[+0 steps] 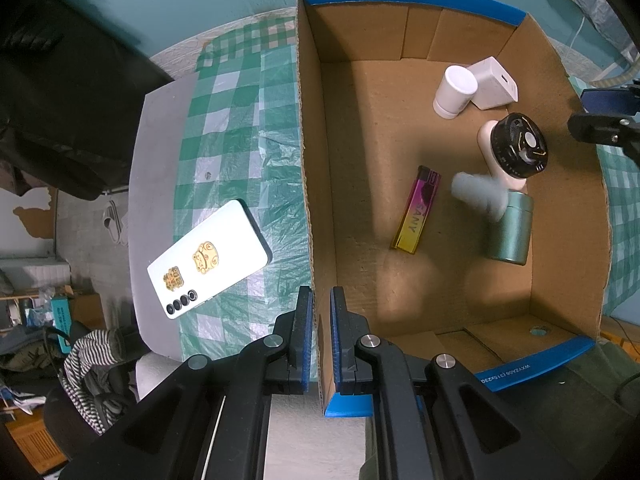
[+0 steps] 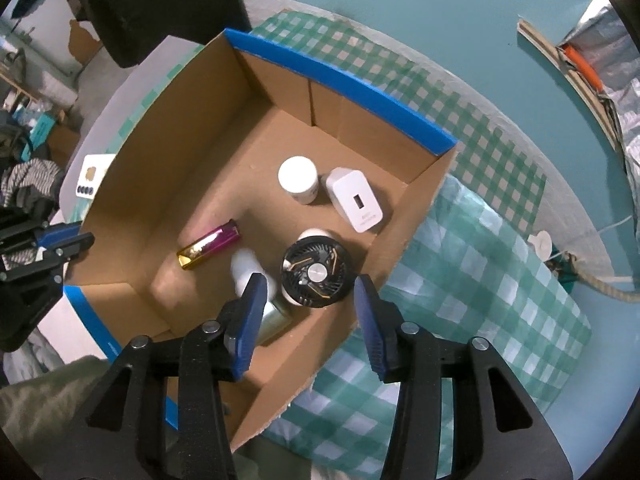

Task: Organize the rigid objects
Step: 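Lower the pill bottle beside the lighter and open the right gripper, then move the right tool to the white octagonal PASA case and grasp it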

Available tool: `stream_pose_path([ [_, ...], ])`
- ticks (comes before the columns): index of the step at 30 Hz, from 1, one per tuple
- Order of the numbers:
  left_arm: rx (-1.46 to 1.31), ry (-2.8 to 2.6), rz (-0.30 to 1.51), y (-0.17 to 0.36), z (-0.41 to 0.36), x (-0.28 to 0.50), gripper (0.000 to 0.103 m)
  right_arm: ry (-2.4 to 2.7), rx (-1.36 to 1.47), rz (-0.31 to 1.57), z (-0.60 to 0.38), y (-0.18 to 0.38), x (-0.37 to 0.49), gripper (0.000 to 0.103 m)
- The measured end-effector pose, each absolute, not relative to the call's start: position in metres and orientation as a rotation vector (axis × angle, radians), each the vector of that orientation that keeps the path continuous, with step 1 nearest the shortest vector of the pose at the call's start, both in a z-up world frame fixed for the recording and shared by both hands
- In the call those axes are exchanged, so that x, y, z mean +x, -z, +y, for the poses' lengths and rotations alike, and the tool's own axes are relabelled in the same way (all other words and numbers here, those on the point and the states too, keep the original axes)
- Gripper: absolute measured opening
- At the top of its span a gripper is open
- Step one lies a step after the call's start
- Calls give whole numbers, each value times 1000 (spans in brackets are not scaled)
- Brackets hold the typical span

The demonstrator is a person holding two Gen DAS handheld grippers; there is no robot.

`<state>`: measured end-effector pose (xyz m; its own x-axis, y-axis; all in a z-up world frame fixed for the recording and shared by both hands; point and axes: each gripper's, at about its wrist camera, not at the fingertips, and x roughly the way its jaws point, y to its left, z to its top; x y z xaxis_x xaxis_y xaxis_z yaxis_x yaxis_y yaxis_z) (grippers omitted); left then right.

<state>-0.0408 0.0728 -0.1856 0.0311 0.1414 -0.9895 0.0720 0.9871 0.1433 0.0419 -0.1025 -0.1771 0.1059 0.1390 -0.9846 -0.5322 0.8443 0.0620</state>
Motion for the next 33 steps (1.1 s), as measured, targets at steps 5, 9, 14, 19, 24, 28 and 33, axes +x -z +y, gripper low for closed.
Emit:
stream_pose_path([
  [5,169,-55,1542,185,74,-40,8,-493,-328,1377,-108,171,41,47],
  [9,170,-55,1541,185,74,-40,8,-482,-322,1370,-114,166,39,50],
  [14,169,-55,1541,185,73,-40,8,-454,-306,1370,-125,163,37,53],
  [19,171,-55,1541,185,74,-40,8,-423,-283,1378,-139,164,35,53],
  [24,173,-55,1541,185,74,-40,8,-388,-234,1395,-156,166,34,54],
  [28,172,-55,1541,185,75,-40,8,-358,-196,1416,-170,172,33,55],
  [33,172,-56,1541,185,74,-40,8,-317,-172,1435,-185,179,32,57],
])
